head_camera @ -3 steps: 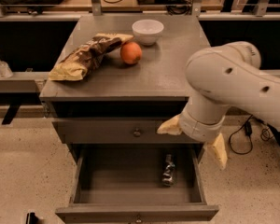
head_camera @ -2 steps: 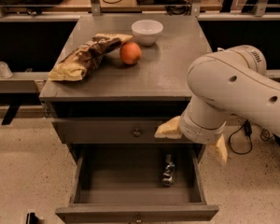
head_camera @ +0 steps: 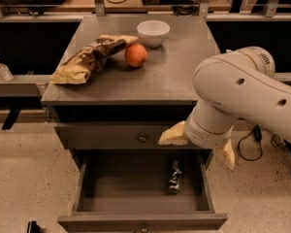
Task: Pick redbull can from middle drawer and place on counter
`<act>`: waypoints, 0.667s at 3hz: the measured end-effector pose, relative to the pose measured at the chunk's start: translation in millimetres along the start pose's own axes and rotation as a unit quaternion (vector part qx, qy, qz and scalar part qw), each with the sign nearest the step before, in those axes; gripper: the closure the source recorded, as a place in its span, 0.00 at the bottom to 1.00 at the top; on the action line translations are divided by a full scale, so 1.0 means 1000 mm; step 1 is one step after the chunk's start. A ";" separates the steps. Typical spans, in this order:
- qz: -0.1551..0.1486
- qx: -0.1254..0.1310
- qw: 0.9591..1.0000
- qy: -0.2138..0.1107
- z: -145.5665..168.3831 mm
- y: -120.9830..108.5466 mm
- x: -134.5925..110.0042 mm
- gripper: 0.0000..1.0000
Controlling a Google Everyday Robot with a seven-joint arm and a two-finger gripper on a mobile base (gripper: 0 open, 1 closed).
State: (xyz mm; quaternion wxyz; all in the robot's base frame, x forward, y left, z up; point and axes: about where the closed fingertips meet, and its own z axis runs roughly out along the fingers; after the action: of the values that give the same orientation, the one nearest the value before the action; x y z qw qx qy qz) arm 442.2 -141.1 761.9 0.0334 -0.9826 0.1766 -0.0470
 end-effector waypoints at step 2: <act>-0.057 -0.007 0.998 0.007 0.030 -0.006 0.010 0.00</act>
Offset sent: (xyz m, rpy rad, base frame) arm 0.0127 0.0042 -0.0257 -0.0255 -0.0093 0.0971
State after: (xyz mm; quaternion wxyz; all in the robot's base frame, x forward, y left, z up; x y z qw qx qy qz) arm 457.1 -137.2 733.0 0.0222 -0.9910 0.1205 -0.0541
